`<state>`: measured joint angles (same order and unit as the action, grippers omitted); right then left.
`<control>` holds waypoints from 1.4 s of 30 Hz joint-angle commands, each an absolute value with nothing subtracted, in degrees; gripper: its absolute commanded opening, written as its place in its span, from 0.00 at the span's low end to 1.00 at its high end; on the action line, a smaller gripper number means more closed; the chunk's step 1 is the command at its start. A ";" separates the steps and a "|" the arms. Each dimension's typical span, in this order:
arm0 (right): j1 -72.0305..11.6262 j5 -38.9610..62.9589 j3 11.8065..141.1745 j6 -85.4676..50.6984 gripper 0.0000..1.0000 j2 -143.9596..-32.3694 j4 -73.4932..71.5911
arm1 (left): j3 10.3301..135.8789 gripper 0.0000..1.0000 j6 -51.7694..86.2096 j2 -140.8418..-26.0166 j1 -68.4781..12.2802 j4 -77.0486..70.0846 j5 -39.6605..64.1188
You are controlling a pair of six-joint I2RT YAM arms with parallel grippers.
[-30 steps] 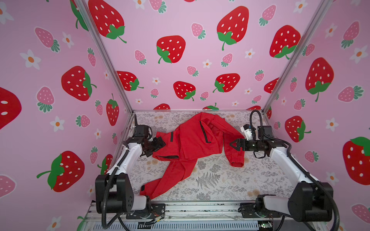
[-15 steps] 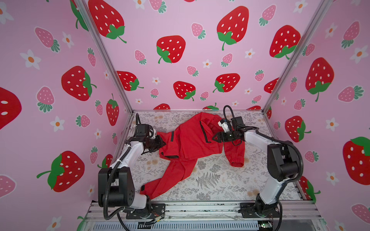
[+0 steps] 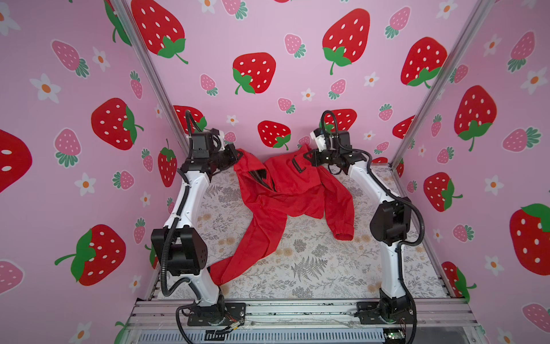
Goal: Unzip the jacket
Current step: Flatten out the jacket at the center of the board.
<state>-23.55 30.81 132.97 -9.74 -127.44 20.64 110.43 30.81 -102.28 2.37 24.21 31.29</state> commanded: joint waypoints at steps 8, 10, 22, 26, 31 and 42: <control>-11.83 24.66 111.88 -6.24 0.00 -104.48 15.05 | 88.72 0.00 36.66 -80.24 -6.72 9.19 35.24; -7.45 23.65 99.97 -6.77 0.00 -98.31 13.35 | 78.46 0.00 36.71 -74.97 -12.06 8.70 34.20; 5.38 14.25 62.91 -11.59 0.99 -81.50 12.50 | 57.29 0.99 30.00 -59.12 -24.19 18.95 16.23; 4.85 21.24 58.69 -16.80 0.99 -72.87 13.61 | 61.23 0.99 34.45 -65.29 -10.33 18.39 24.30; 3.13 38.07 56.44 -18.78 0.99 -72.02 18.94 | 68.68 0.99 35.56 -81.38 -7.98 16.37 34.14; 2.15 41.96 49.34 -13.48 0.99 -66.62 31.74 | 90.60 1.00 6.88 -106.86 -9.20 23.20 20.58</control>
<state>2.46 38.92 50.78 -14.02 -68.97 28.40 88.09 17.72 -105.43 -8.58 25.93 24.43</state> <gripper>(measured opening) 0.987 0.997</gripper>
